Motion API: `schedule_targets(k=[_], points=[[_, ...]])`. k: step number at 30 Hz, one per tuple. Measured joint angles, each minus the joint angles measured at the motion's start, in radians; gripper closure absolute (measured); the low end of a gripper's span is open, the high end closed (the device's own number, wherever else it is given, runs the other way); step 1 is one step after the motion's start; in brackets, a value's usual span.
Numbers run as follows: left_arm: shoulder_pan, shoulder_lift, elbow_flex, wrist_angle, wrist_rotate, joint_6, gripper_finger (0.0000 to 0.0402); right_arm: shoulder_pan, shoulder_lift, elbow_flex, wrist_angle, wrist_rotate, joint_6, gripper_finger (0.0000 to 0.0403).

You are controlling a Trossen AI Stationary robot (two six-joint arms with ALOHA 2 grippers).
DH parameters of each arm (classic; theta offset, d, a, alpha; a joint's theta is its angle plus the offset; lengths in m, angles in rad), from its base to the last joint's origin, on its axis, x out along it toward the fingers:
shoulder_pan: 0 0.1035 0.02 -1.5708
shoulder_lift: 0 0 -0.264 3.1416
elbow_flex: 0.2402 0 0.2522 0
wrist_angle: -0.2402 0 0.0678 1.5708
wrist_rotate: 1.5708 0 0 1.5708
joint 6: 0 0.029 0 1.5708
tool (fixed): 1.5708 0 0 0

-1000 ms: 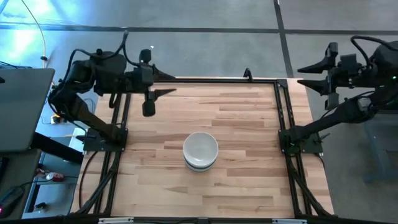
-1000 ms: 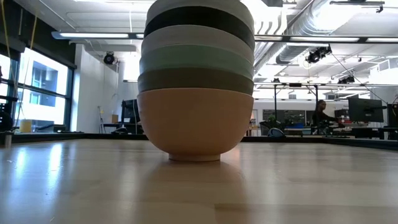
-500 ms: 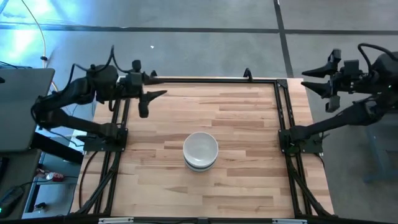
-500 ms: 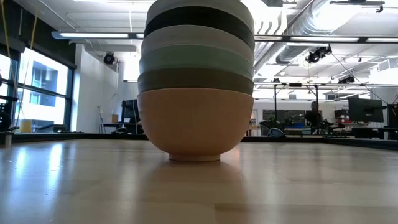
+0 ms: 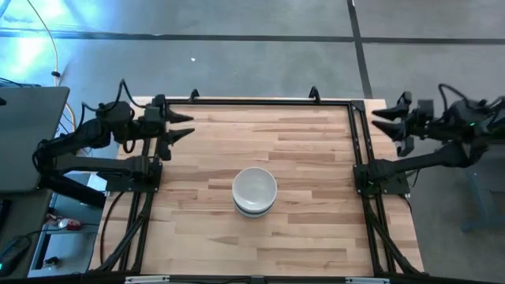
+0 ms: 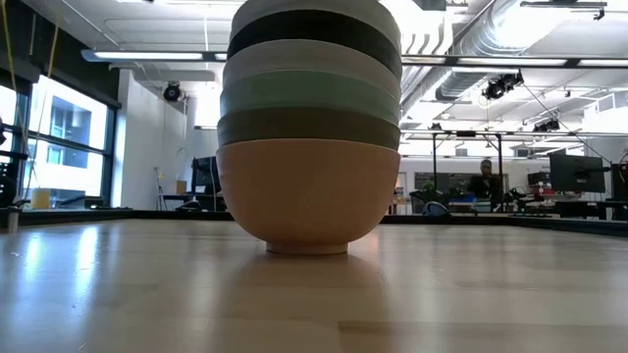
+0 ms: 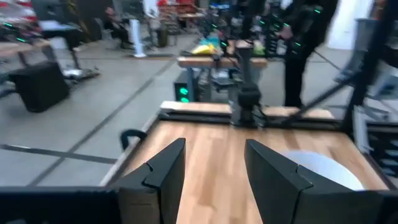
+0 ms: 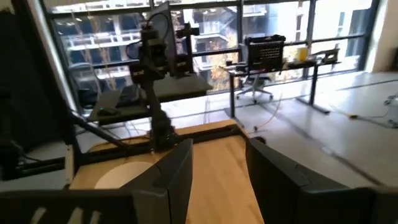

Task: Nest bowls inside each other
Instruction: Return to Home Position

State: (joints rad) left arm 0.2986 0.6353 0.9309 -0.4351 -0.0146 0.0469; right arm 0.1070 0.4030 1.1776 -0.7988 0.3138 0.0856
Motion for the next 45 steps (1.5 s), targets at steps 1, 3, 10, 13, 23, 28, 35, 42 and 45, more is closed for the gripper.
schedule_targets(k=[1, 3, 10, 13, 23, 28, 35, 42, 45], points=[[0.0, -0.011, -0.021, 0.0, 0.022, -0.003, 0.0248, 0.0, -0.019, -0.035, 0.008, -0.011, 0.008, 0.0261], [-0.001, -0.027, -0.069, 0.009, 0.067, -0.01, 0.0248, 0.0, -0.053, -0.104, 0.025, -0.028, 0.012, 0.0261], [-0.001, -0.122, -0.28, 0.164, 0.138, 0.008, 0.0248, 0.0, -0.148, -0.322, 0.138, -0.085, 0.006, 0.0261], [-0.001, -0.179, -0.358, 0.196, 0.144, 0.025, 0.0248, 0.0, -0.189, -0.399, 0.18, -0.105, 0.004, 0.0261], [0.003, -0.4, -0.519, 0.221, 0.066, 0.061, 0.0248, 0.0, -0.354, -0.584, 0.255, -0.105, 0.002, 0.0261], [-0.003, -0.434, -0.529, 0.254, -0.097, 0.018, 0.0248, 0.0, -0.4, -0.652, 0.287, -0.105, -0.008, 0.0261], [-0.031, -0.41, -0.559, 0.31, -0.203, 0.035, 0.0248, 0.0, -0.393, -0.67, 0.297, -0.105, -0.014, 0.0261], [-0.053, -0.417, -0.722, 0.479, -0.181, 0.046, 0.0248, 0.0, -0.393, -0.67, 0.31, -0.106, -0.015, 0.0261], [-0.053, -0.429, -0.766, 0.518, -0.147, 0.06, 0.0248, 0.0, -0.393, -0.67, 0.31, -0.116, -0.006, 0.0261]])
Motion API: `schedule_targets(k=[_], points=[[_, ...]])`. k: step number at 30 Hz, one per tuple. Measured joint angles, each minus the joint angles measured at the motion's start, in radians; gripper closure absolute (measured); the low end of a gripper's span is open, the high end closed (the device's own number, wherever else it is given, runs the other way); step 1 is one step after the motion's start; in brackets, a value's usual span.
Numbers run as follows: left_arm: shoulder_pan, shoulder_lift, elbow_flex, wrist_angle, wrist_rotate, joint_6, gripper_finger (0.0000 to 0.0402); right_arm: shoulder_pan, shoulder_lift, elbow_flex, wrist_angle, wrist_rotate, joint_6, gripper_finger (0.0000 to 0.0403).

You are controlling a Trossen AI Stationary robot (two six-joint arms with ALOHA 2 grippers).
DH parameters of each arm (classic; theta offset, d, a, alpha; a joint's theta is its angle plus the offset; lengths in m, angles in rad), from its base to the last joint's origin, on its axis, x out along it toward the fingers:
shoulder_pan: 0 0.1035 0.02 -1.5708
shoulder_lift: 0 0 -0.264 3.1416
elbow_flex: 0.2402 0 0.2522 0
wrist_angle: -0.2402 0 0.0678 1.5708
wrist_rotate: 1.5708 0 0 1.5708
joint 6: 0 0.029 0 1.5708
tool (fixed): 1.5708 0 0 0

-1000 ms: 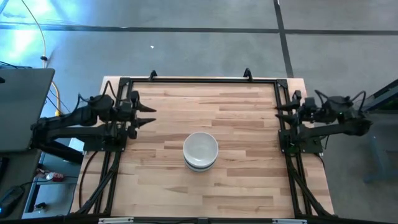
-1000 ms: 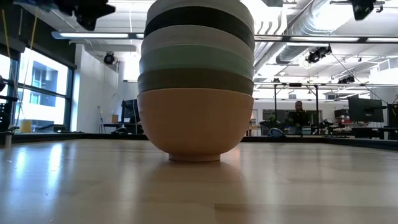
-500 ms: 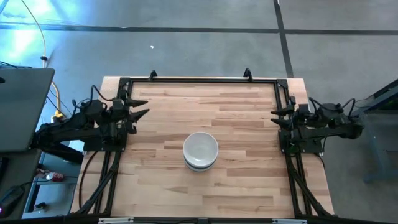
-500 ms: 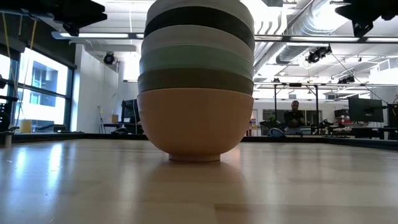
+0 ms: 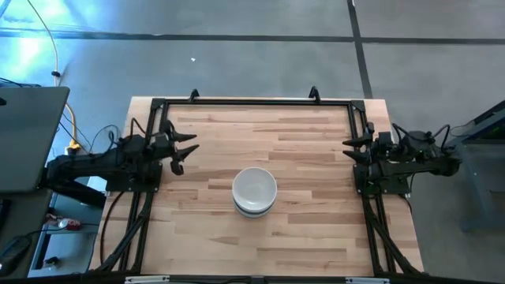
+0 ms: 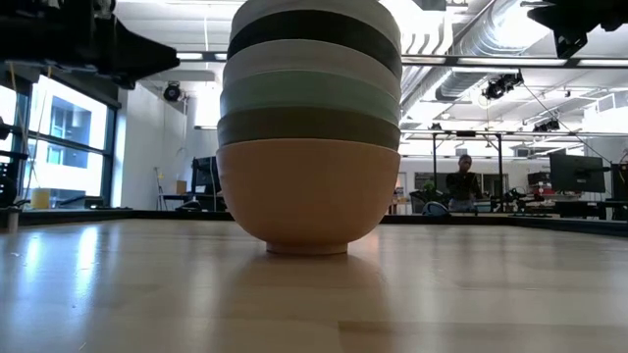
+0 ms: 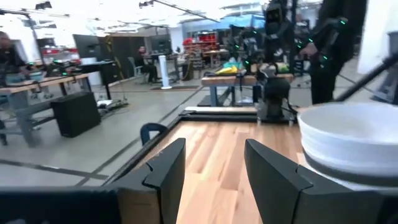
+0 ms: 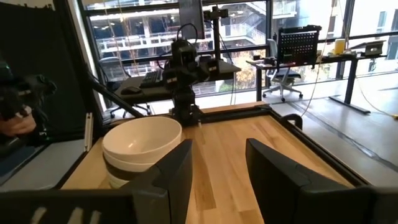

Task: Nest bowls inside each other
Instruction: Return to Home Position

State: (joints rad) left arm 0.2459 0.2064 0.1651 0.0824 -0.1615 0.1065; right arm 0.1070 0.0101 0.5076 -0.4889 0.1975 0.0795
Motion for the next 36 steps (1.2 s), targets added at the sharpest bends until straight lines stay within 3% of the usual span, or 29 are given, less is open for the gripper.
schedule_targets(k=[17, 28, 33, 36], points=[[0.028, -0.165, -0.152, 0.012, 0.129, 0.054, 0.0248, 0.0, 0.0, 0.0, 0.046, -0.028, 0.0, 0.0261], [0.061, -0.175, -0.154, -0.034, 0.177, 0.063, 0.0248, 0.0, 0.0, 0.001, 0.024, -0.034, 0.039, 0.0261], [0.077, -0.175, -0.154, -0.044, 0.176, 0.062, 0.0248, 0.0, 0.001, 0.001, -0.035, 0.03, 0.11, 0.0261], [0.084, -0.175, -0.154, -0.045, 0.176, 0.057, 0.0248, 0.0, 0.002, -0.046, 0.049, 0.053, 0.073, 0.0261]])
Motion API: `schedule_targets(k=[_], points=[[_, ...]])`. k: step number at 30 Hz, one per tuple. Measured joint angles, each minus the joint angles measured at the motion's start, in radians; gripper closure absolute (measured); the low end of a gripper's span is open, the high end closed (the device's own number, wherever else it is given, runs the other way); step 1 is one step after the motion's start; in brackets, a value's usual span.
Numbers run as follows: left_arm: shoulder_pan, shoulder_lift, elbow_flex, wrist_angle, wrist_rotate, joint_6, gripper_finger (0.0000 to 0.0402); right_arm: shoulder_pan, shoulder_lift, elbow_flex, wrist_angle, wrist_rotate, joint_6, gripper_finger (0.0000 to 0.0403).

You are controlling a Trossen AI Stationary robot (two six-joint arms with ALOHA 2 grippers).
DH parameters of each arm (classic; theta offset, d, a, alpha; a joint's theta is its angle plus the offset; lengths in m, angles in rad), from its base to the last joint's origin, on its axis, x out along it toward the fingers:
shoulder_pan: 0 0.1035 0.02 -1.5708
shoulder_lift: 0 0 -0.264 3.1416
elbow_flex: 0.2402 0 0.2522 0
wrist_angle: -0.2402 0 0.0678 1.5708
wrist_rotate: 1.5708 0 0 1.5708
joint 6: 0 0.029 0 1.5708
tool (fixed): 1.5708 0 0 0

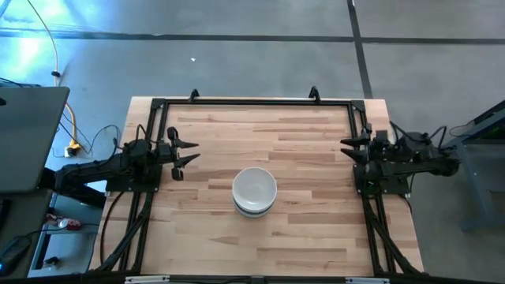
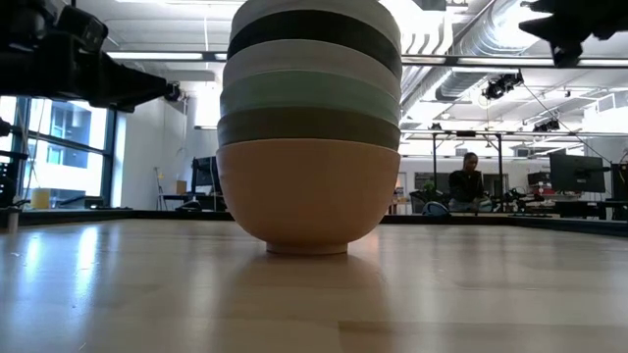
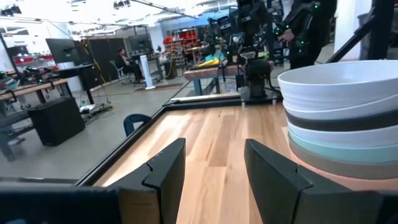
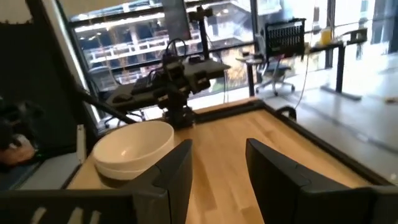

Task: Nest bowls inside each other
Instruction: Return to Home Position

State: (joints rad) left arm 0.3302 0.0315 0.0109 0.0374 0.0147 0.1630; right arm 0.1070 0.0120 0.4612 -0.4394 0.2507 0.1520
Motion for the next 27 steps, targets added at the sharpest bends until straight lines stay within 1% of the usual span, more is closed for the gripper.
schedule_targets(k=[3, 5, 7, 10, 13, 20, 24, 27], points=[[0.006, 0.0, 0.0, -0.005, 0.0, -0.011, 0.0248, 0.0, 0.001, -0.076, 0.104, -0.02, -0.056, 0.0261], [0.01, 0.0, 0.0, -0.01, 0.0, -0.017, 0.0248, 0.0, 0.001, -0.115, 0.143, -0.031, -0.07, 0.0261], [0.011, 0.0, 0.0, -0.016, 0.0, -0.022, 0.0248, 0.0, 0.002, -0.141, 0.202, -0.056, -0.084, 0.0261], [0.011, 0.0, 0.0, -0.02, 0.0, -0.022, 0.0248, 0.0, 0.0, -0.18, 0.349, -0.105, -0.133, 0.0261], [0.011, 0.0, 0.0, -0.019, -0.009, -0.021, 0.0248, 0.0, 0.001, -0.226, 0.436, -0.115, -0.164, 0.0261], [0.011, 0.0, 0.001, -0.019, -0.017, -0.018, 0.0248, 0.0, 0.001, -0.31, 0.525, -0.114, -0.157, 0.0261], [0.011, 0.0, 0.001, -0.016, -0.017, -0.019, 0.0248, 0.0, 0.001, -0.332, 0.54, -0.113, -0.16, 0.0261], [0.011, 0.0, 0.001, -0.002, 0.016, -0.02, 0.0248, 0.0, 0.001, -0.335, 0.544, -0.125, -0.173, 0.0261]])
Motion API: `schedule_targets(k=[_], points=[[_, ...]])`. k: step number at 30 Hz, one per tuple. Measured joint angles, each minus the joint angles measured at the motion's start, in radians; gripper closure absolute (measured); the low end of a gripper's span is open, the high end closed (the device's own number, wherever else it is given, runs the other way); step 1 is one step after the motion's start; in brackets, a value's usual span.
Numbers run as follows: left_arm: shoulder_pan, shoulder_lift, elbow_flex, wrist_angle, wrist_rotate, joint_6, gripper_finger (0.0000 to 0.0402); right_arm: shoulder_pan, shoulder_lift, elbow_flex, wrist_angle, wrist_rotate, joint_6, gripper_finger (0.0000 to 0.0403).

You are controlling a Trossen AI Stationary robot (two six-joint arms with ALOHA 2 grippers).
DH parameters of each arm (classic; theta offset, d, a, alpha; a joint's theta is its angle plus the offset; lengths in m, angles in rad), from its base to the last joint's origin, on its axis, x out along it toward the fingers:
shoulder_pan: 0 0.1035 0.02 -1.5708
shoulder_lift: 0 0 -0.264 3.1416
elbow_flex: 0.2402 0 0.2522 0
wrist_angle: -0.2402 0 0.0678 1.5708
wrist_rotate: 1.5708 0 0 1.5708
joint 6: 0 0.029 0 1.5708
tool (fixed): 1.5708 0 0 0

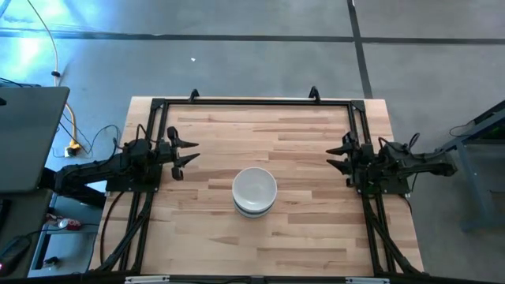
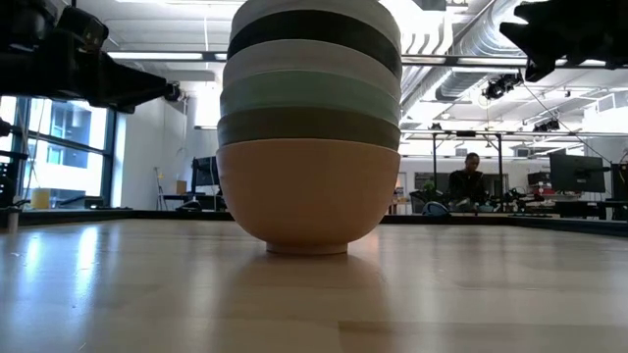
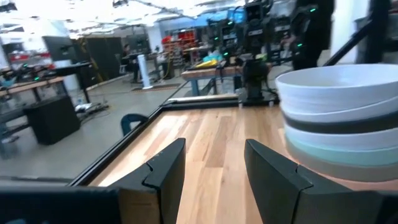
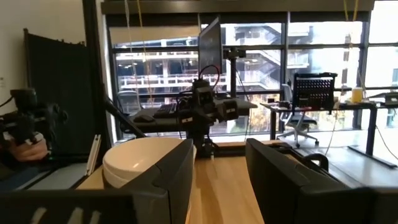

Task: Nest bowls inside each other
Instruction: Return to Home Position

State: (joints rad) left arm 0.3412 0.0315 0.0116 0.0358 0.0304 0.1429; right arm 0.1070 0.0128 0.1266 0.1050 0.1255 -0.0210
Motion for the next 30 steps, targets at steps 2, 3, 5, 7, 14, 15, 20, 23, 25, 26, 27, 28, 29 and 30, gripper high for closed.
schedule_targets(k=[2, 3, 5, 7, 14, 15, 20, 23, 25, 26, 27, 28, 29, 30], points=[[0.0, 0.0, 0.0, 0.012, 0.027, 0.0, 0.0248, 0.0, 0.0, -0.001, -0.002, -0.012, -0.007, 0.0261], [0.0, 0.0, 0.0, 0.015, 0.045, 0.0, 0.0248, 0.0, 0.0, -0.001, -0.002, -0.017, -0.013, 0.0261], [0.0, 0.0, 0.0, 0.014, 0.084, -0.001, 0.0248, 0.0, 0.0, -0.001, -0.003, -0.03, -0.026, 0.0261], [0.0, 0.0, 0.0, 0.007, 0.118, -0.001, 0.0248, 0.0, 0.0, -0.003, -0.009, -0.033, -0.036, 0.0261], [0.0, 0.001, 0.0, 0.013, 0.19, -0.017, 0.0248, 0.0, 0.0, -0.096, 0.07, -0.028, -0.041, 0.0261], [-0.001, 0.001, 0.0, 0.014, 0.195, -0.025, 0.0248, 0.0, 0.0, -0.112, 0.094, -0.027, -0.041, 0.0261], [0.0, 0.001, 0.0, 0.018, 0.241, -0.048, 0.0248, -0.001, -0.002, -0.116, 0.105, -0.025, -0.058, 0.0261], [-0.001, 0.01, 0.0, 0.024, 0.289, -0.057, 0.0248, -0.001, -0.002, -0.116, 0.102, -0.025, -0.063, 0.0261], [-0.001, 0.02, 0.0, 0.026, 0.311, -0.061, 0.0248, -0.001, -0.002, -0.116, 0.083, -0.025, -0.061, 0.0261], [-0.001, 0.028, 0.0, 0.028, 0.321, -0.061, 0.0248, -0.001, -0.002, -0.116, 0.072, -0.025, -0.058, 0.0261], [-0.001, 0.037, 0.0, 0.029, 0.337, -0.061, 0.0248, -0.001, -0.002, -0.116, 0.057, -0.025, -0.056, 0.0261], [-0.001, 0.046, 0.0, 0.029, 0.348, -0.061, 0.0248, -0.001, -0.002, -0.116, 0.041, -0.024, -0.048, 0.0261], [-0.001, 0.055, 0.0, 0.029, 0.351, -0.062, 0.0248, -0.001, -0.002, -0.116, 0.024, -0.019, -0.039, 0.0261], [-0.001, 0.064, 0.0, 0.029, 0.352, -0.063, 0.0248, -0.001, -0.002, -0.116, 0.011, -0.016, -0.033, 0.0261]])
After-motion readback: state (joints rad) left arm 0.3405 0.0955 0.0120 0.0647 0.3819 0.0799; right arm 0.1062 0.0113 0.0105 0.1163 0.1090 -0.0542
